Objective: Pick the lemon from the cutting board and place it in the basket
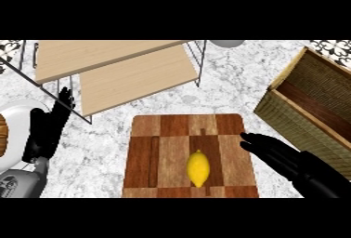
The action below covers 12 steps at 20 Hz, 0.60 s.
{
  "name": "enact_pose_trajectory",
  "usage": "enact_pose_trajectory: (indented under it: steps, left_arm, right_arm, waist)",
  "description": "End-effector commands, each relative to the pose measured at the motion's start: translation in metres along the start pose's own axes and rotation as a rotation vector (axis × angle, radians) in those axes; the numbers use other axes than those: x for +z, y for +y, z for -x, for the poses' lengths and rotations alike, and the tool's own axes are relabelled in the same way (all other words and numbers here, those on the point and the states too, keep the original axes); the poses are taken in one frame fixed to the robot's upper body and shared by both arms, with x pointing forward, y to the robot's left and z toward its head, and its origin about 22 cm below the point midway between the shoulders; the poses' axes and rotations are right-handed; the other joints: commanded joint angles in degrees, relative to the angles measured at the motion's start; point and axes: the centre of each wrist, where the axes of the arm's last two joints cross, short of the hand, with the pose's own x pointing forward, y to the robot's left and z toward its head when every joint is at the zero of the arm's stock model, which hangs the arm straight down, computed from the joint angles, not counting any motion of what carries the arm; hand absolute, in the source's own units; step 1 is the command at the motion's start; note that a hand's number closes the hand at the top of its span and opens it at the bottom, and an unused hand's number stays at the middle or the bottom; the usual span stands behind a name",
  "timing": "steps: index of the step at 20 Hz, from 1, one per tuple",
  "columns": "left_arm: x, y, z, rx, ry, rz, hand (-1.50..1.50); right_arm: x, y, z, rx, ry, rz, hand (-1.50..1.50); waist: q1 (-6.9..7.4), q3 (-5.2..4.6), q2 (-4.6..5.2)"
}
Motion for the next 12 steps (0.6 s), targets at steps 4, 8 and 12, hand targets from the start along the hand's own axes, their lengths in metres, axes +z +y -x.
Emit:
enact_pose_trajectory:
  steps: [4, 8, 12]
  left_arm:
    - [-0.014, -0.010, -0.003, 0.005, -0.030, 0.058, 0.00]
    - [-0.017, -0.042, -0.006, 0.007, -0.022, 0.080, 0.00]
    - [-0.011, -0.019, -0.017, 0.018, -0.026, 0.050, 0.00]
  right_arm:
    - [0.026, -0.027, -0.048, -0.017, 0.074, -0.076, -1.50]
    - [0.019, -0.017, -0.051, -0.033, 0.088, -0.008, -1.50]
    - [0.035, -0.013, -0.042, -0.009, 0.109, 0.060, -1.50]
  waist:
    - [1.47, 0.13, 0.51]
    - [1.52, 0.15, 0.54]
    - [1.38, 0.21, 0.42]
